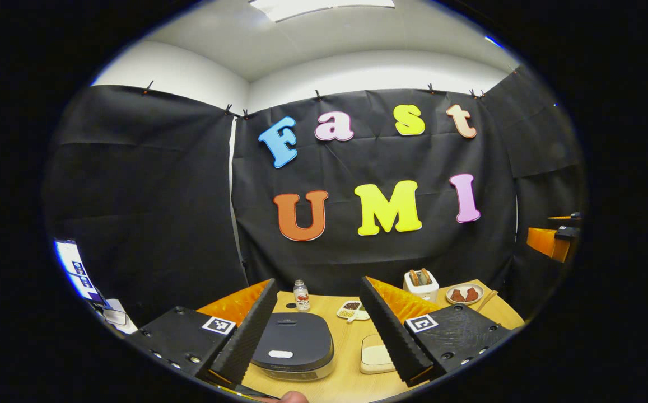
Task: Close the left gripper, press the button to open the rice cooker; take a wooden spoon from the chopstick holder with the right hand, scoop a spoonful of rice and pour it into the rice cooker, then put the wooden spoon back into the chopstick holder.
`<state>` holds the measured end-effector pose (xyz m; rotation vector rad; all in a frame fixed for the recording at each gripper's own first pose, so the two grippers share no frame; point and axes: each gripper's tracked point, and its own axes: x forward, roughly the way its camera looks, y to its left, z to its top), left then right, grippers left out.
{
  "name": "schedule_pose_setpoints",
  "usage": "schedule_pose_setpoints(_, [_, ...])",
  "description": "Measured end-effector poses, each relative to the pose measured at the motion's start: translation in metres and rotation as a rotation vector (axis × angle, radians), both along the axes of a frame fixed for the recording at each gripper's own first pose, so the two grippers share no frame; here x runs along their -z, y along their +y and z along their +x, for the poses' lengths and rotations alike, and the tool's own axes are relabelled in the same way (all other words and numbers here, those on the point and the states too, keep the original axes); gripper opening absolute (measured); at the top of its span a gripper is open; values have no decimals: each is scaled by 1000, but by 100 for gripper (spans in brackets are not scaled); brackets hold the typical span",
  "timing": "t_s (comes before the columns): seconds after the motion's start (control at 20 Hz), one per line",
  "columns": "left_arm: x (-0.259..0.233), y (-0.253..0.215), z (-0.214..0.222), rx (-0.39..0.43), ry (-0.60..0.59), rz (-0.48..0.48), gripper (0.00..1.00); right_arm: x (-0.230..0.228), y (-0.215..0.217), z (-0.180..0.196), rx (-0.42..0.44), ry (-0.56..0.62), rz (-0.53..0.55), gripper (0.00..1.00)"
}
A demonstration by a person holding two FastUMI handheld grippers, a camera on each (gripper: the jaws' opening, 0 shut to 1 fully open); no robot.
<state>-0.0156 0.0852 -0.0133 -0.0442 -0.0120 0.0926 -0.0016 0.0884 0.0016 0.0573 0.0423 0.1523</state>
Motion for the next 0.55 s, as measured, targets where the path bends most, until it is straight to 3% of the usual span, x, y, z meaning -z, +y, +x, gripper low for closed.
schedule_pose_setpoints(0.05, [2,-1,0,2,5,0,90,1,1,2,0,7,-4,100])
schedule_pose_setpoints(0.1, [3,-2,2,4,8,-2,95,3,-1,2,0,10,-9,100])
schedule_pose_setpoints(0.55, [11,5,2,-26,33,12,95,7,-4,15,7,36,-21,100])
